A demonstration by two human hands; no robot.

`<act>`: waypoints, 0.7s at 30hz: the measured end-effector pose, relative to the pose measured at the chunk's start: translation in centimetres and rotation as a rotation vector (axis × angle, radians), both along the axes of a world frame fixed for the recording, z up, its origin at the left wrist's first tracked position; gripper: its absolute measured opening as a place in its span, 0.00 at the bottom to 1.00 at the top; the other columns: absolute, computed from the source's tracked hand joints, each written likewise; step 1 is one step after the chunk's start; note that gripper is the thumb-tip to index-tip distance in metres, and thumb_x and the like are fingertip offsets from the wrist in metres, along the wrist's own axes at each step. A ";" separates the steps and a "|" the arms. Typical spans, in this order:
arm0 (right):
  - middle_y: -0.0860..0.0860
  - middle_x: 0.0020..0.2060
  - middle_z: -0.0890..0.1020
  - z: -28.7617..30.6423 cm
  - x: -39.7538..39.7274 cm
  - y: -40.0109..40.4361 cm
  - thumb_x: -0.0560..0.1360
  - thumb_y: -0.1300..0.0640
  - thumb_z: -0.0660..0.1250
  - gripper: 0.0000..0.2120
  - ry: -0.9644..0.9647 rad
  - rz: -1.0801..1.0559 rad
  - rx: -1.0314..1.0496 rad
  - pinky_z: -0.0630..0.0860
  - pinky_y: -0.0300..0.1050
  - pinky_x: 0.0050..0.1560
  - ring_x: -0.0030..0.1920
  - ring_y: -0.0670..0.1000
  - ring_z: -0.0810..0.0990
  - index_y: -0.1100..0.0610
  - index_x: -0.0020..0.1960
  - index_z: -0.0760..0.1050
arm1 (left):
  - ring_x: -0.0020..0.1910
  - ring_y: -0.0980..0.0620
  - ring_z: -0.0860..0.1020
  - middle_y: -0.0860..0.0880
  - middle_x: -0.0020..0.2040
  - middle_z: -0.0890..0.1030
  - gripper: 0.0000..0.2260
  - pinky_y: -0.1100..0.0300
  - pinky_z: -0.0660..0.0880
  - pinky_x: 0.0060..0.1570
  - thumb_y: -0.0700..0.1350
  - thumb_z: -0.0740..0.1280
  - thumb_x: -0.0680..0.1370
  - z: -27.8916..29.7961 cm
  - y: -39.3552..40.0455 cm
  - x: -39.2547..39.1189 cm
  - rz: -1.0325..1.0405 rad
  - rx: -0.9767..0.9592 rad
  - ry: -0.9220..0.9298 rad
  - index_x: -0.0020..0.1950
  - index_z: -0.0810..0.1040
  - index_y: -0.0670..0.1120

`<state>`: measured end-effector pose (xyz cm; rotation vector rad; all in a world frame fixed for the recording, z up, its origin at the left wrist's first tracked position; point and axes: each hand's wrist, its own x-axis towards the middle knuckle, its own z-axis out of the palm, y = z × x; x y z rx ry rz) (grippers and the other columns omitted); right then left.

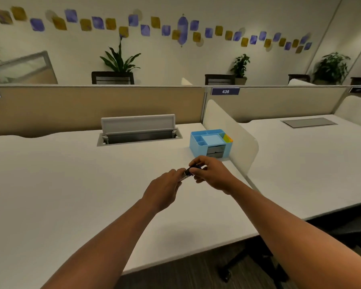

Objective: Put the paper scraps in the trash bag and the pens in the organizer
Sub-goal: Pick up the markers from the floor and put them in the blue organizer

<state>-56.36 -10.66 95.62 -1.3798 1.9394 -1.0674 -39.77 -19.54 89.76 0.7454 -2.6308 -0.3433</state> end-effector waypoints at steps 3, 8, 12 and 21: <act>0.53 0.47 0.83 -0.3 -1.7 -2.1 0.76 0.55 0.70 0.10 0.012 -0.031 -0.010 0.83 0.40 0.42 0.42 0.51 0.85 0.56 0.56 0.78 | 0.47 0.51 0.78 0.49 0.56 0.79 0.16 0.55 0.80 0.47 0.48 0.61 0.82 0.2 -2.3 -1.7 -0.019 0.047 -0.001 0.69 0.64 0.54; 0.53 0.47 0.84 -0.4 -4.8 -5.2 0.77 0.55 0.69 0.10 0.047 -0.078 -0.001 0.83 0.39 0.42 0.42 0.51 0.84 0.55 0.57 0.79 | 0.50 0.51 0.78 0.49 0.59 0.78 0.18 0.54 0.80 0.51 0.50 0.61 0.82 0.6 -5.2 -4.8 -0.007 0.133 -0.044 0.70 0.63 0.53; 0.53 0.47 0.83 0.1 -7.9 -7.6 0.77 0.57 0.69 0.09 0.089 -0.112 -0.008 0.82 0.39 0.42 0.41 0.50 0.83 0.55 0.56 0.78 | 0.55 0.51 0.76 0.49 0.64 0.76 0.23 0.54 0.78 0.53 0.54 0.61 0.81 0.7 -7.7 -7.3 0.011 0.115 -0.077 0.74 0.60 0.55; 0.52 0.44 0.82 2.3 -17.9 -12.8 0.77 0.58 0.68 0.05 0.285 -0.183 -0.009 0.80 0.41 0.39 0.36 0.47 0.78 0.53 0.53 0.78 | 0.71 0.47 0.68 0.49 0.74 0.68 0.24 0.51 0.68 0.68 0.54 0.60 0.81 0.4 -13.4 -13.9 0.190 -0.006 -0.171 0.76 0.61 0.52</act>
